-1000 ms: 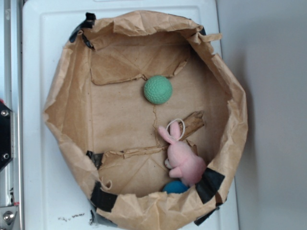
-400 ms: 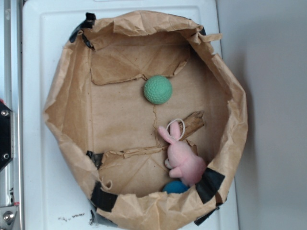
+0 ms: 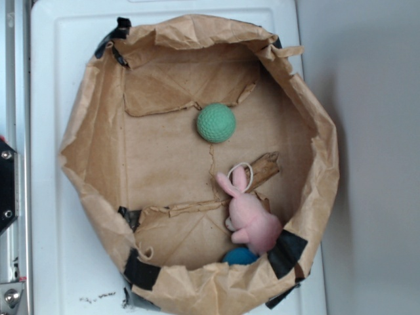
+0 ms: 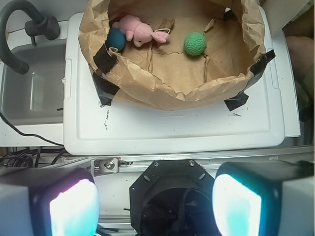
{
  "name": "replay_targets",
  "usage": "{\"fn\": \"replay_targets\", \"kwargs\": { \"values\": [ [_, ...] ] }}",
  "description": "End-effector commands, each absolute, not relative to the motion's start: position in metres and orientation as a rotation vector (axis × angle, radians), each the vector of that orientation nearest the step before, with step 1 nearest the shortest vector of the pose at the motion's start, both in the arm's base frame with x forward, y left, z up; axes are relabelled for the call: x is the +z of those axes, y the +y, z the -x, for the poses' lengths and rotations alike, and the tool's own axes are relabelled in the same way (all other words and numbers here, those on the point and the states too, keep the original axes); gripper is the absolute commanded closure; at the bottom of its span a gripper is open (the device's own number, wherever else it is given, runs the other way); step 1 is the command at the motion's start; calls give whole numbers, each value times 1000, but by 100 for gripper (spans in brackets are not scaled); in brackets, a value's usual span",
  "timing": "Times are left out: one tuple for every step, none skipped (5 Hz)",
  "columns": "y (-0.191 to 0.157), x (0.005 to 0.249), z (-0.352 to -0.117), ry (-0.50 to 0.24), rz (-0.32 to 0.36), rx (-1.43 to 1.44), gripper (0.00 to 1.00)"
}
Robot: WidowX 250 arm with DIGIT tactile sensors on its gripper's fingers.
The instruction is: Grab the green ball.
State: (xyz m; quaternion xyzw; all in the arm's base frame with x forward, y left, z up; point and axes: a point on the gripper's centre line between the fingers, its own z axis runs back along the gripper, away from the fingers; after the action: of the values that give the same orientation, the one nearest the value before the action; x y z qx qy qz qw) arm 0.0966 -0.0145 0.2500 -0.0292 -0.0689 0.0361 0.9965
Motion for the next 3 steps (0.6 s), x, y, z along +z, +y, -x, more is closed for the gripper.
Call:
{"fn": "replay_targets", "kwargs": {
  "values": [
    [-21,224,-129,-213,36,41,0],
    [-23,211,-166,-250,26,47,0],
    [-27,190,-201,-285,-23,98,0]
  ]
}}
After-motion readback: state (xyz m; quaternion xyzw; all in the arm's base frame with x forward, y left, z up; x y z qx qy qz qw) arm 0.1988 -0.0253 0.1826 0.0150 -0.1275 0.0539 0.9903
